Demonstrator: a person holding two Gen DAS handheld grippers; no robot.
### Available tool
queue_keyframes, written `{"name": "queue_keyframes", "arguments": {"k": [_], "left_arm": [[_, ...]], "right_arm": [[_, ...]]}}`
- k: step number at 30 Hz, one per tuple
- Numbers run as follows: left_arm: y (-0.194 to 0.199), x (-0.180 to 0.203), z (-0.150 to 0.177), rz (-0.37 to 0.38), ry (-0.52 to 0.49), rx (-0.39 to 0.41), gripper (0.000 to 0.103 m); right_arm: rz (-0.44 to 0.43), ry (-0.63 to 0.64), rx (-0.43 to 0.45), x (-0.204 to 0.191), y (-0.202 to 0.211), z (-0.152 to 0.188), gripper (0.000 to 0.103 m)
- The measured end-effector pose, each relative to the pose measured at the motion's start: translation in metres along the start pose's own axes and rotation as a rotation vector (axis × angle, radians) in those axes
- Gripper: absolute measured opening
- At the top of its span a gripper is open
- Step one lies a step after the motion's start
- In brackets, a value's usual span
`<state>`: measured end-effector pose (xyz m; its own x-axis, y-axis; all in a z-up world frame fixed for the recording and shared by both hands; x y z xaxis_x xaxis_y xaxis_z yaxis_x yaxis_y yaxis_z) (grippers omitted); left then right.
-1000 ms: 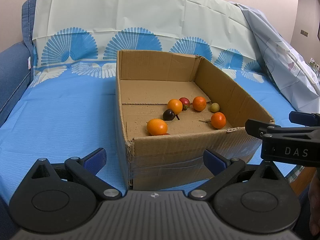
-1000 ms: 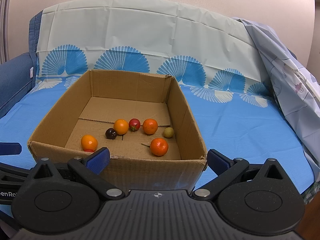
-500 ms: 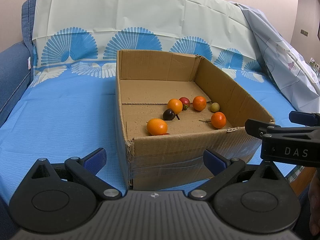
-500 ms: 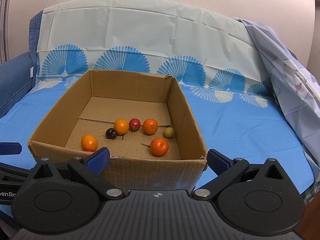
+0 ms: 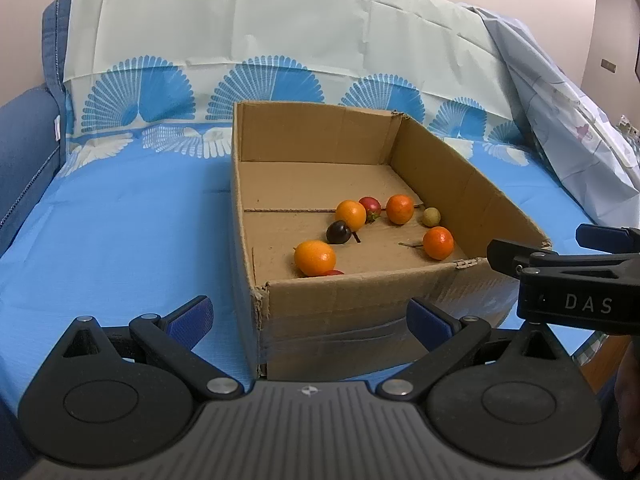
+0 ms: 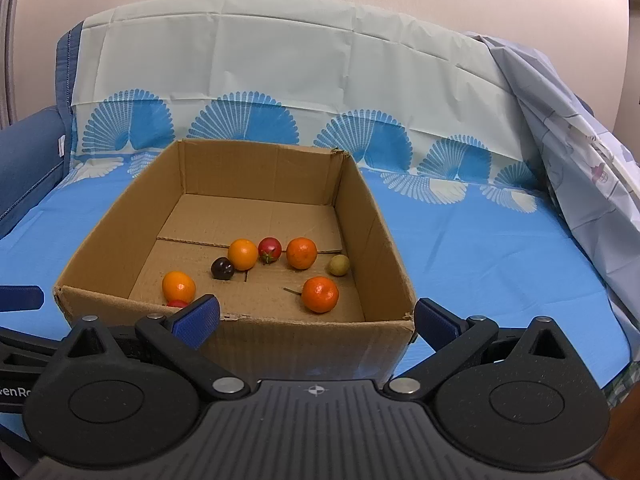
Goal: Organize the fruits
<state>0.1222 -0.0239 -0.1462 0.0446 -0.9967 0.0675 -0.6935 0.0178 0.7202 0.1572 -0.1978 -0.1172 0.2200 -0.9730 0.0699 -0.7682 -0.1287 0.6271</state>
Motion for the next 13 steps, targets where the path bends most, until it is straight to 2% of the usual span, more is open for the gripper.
{"name": "queue_keyframes", "arguments": {"k": [9, 13], "left_arm": [[-0.003, 0.001, -0.004, 0.006, -0.004, 0.013, 0.103], [-0.002, 0.001, -0.007, 0.004, -0.009, 0.037, 0.103]], "right_arm": [[-0.006, -0.011, 0.009, 0.004, -0.002, -0.003, 0.102], [-0.006, -0.101, 0.104, 0.022, 0.009, -0.018, 0.102]]}}
Point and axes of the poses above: each gripper's, at about its wrist camera, not at the fingertips, and y roughly against the way its jaws point, x to its right, z to its underside, the point moved 9 cm from there along -y, roughly the way its jaws point, and after that the axes turned 9 degrees about -x, right-handed, at the moved point
